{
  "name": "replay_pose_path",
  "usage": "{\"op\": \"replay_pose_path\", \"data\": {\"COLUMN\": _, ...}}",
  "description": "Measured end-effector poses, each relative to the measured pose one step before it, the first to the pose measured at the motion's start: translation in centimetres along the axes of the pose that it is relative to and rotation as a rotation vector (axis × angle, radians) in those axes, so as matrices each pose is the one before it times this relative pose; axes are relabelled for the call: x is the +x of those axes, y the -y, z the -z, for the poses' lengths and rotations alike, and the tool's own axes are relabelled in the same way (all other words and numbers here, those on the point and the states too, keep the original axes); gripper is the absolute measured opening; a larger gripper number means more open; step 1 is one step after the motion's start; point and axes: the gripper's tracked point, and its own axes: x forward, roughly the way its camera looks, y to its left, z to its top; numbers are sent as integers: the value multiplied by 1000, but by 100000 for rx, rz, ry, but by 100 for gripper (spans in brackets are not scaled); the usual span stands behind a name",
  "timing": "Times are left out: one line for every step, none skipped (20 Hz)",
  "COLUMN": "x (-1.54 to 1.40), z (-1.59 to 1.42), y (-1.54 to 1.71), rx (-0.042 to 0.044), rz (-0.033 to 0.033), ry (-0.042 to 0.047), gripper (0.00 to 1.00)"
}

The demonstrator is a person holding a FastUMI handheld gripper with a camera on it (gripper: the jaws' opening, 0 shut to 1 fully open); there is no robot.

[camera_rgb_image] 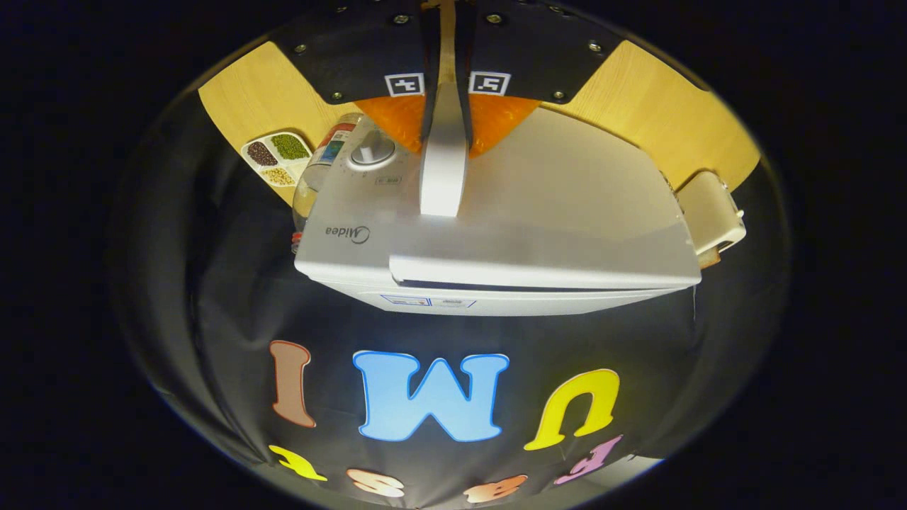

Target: Open the microwave, put the food inside, and close the microwave door.

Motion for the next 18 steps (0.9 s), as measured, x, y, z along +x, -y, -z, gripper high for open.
{"op": "replay_pose_path", "data": {"x": -1005, "z": 405, "y": -392, "rx": 2250, "rz": -768, "ry": -447, "gripper": 8}}
{"op": "replay_pose_path", "data": {"x": -806, "z": 265, "y": -286, "rx": 2411, "rz": -850, "ry": -310, "gripper": 9}}
{"op": "replay_pose_path", "data": {"x": -775, "z": 282, "y": -381, "rx": 1029, "rz": -765, "ry": -721, "gripper": 8}}
{"op": "replay_pose_path", "data": {"x": -672, "z": 387, "y": -360, "rx": -134, "rz": -570, "ry": -12, "gripper": 8}}
{"op": "replay_pose_path", "data": {"x": -865, "z": 265, "y": -423, "rx": -596, "rz": -856, "ry": -128, "gripper": 8}}
{"op": "replay_pose_path", "data": {"x": -686, "z": 286, "y": -422, "rx": 108, "rz": -801, "ry": -178, "gripper": 8}}
{"op": "replay_pose_path", "data": {"x": -593, "z": 217, "y": -407, "rx": 483, "rz": -824, "ry": 100, "gripper": 8}}
{"op": "replay_pose_path", "data": {"x": -863, "z": 298, "y": -528, "rx": 647, "rz": -827, "ry": -329, "gripper": 9}}
{"op": "replay_pose_path", "data": {"x": -561, "z": 283, "y": -487, "rx": 375, "rz": -615, "ry": -121, "gripper": 11}}
{"op": "replay_pose_path", "data": {"x": -643, "z": 254, "y": -457, "rx": 43, "rz": -531, "ry": -43, "gripper": 12}}
{"op": "replay_pose_path", "data": {"x": -539, "z": 221, "y": -365, "rx": 2, "rz": -555, "ry": -198, "gripper": 15}}
{"op": "replay_pose_path", "data": {"x": -437, "z": 247, "y": -500, "rx": -85, "rz": -639, "ry": -105, "gripper": 16}}
{"op": "replay_pose_path", "data": {"x": -482, "z": 242, "y": -551, "rx": -65, "rz": -714, "ry": -216, "gripper": 18}}
{"op": "replay_pose_path", "data": {"x": -669, "z": 280, "y": -536, "rx": -308, "rz": -951, "ry": -272, "gripper": 19}}
{"op": "replay_pose_path", "data": {"x": -449, "z": 267, "y": -507, "rx": -550, "rz": -904, "ry": -161, "gripper": 21}}
{"op": "replay_pose_path", "data": {"x": -711, "z": 414, "y": -754, "rx": -597, "rz": -1139, "ry": -521, "gripper": 21}}
{"op": "replay_pose_path", "data": {"x": -412, "z": 587, "y": -862, "rx": -832, "rz": -1481, "ry": -1092, "gripper": 23}}
{"op": "replay_pose_path", "data": {"x": -424, "z": 750, "y": -805, "rx": -840, "rz": -1048, "ry": -1482, "gripper": 22}}
